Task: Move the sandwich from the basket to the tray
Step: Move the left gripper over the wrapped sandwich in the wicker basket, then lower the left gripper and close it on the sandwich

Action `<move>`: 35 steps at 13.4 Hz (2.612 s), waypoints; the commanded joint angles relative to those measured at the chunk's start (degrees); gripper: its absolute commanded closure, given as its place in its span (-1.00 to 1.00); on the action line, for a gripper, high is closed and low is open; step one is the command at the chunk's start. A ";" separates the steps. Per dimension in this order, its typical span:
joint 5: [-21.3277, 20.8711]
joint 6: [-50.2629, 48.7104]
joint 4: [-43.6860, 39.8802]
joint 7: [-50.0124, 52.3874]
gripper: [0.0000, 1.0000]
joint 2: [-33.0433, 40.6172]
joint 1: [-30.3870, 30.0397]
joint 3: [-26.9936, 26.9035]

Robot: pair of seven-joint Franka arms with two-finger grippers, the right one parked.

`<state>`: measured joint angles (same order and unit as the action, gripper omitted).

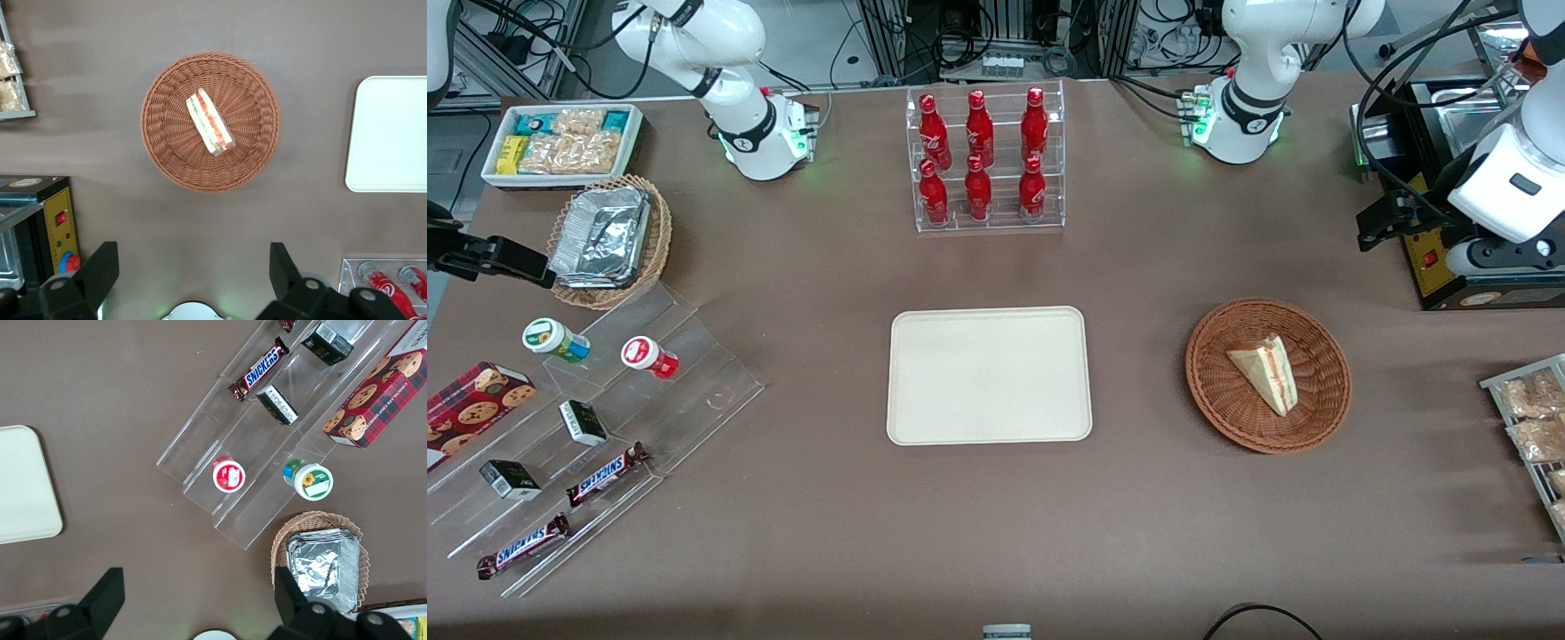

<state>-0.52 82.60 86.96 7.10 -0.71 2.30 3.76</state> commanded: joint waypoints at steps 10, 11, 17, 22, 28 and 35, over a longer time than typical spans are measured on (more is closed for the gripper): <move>-0.01 12.92 11.72 4.55 -1.00 -0.78 -0.37 -0.51; -0.18 15.29 13.39 8.85 -1.00 -0.78 -0.37 -0.51; -0.80 24.34 22.88 19.32 -1.00 -0.87 -0.37 -0.33; -0.80 34.97 31.50 25.49 -1.00 -0.69 -0.28 -0.33; -0.80 49.04 40.65 27.87 -1.00 -1.83 -0.28 -0.16; -0.71 56.70 40.57 33.32 -1.00 -8.77 -0.02 0.63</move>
<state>-0.57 137.06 127.47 38.19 -7.84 2.18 3.77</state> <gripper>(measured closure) 0.000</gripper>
